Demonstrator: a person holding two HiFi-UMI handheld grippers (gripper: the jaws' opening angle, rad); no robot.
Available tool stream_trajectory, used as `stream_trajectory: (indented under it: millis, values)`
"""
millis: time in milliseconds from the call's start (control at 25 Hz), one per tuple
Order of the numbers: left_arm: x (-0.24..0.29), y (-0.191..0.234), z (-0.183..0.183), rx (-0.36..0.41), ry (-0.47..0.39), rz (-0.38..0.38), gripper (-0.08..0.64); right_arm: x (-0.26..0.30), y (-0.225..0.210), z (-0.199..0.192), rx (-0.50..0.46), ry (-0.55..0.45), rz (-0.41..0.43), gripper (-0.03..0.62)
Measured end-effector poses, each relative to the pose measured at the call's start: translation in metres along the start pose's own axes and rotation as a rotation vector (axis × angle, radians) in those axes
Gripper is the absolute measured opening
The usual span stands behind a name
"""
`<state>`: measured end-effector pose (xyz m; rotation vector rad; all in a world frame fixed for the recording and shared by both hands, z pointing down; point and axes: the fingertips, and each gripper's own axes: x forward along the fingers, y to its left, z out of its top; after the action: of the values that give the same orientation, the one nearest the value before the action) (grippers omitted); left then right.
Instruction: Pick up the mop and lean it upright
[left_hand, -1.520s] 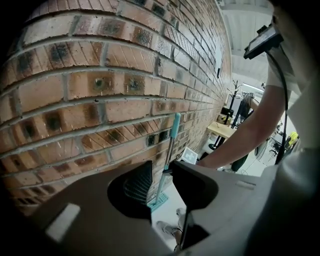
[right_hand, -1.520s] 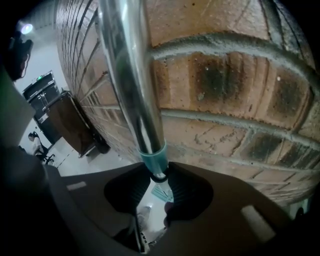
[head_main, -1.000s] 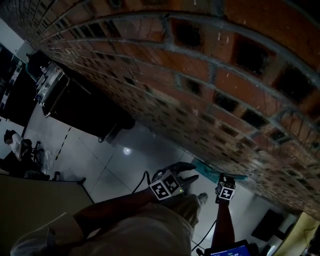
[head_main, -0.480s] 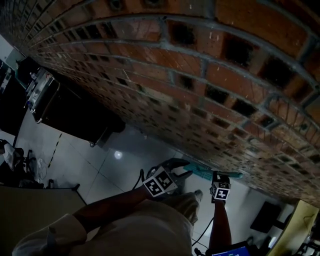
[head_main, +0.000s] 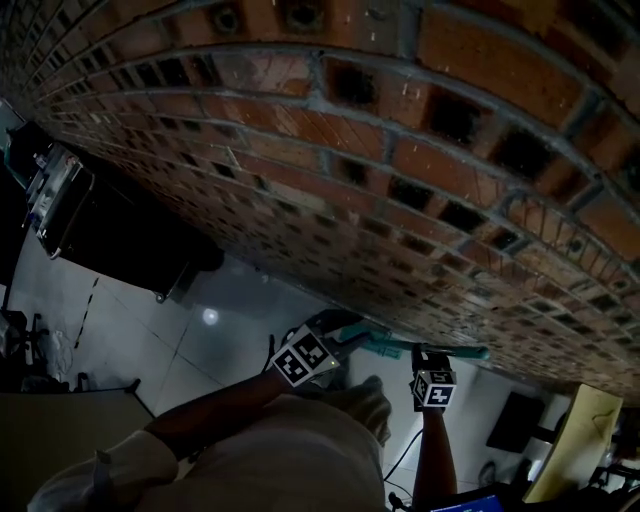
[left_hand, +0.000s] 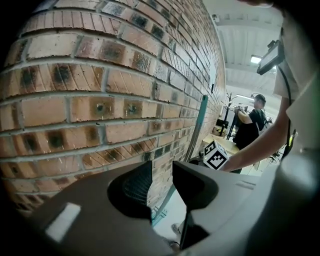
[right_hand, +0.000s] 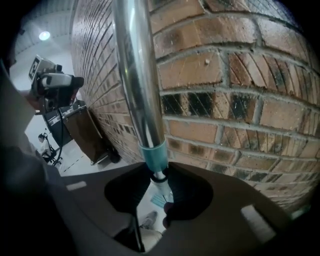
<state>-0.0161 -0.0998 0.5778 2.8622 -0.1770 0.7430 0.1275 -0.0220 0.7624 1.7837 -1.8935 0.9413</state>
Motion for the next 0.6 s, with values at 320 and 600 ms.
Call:
stream_trajectory:
  millis: [320, 600]
  values:
    - [0.000, 0.010, 0.008, 0.000, -0.024, 0.002, 0.147, -0.048, 0.017, 0.045, -0.016, -0.062, 0.000, 0.112]
    - [-0.004, 0.017, 0.019, -0.010, -0.049, 0.016, 0.147, -0.074, 0.010, 0.063, -0.014, -0.080, -0.036, 0.112]
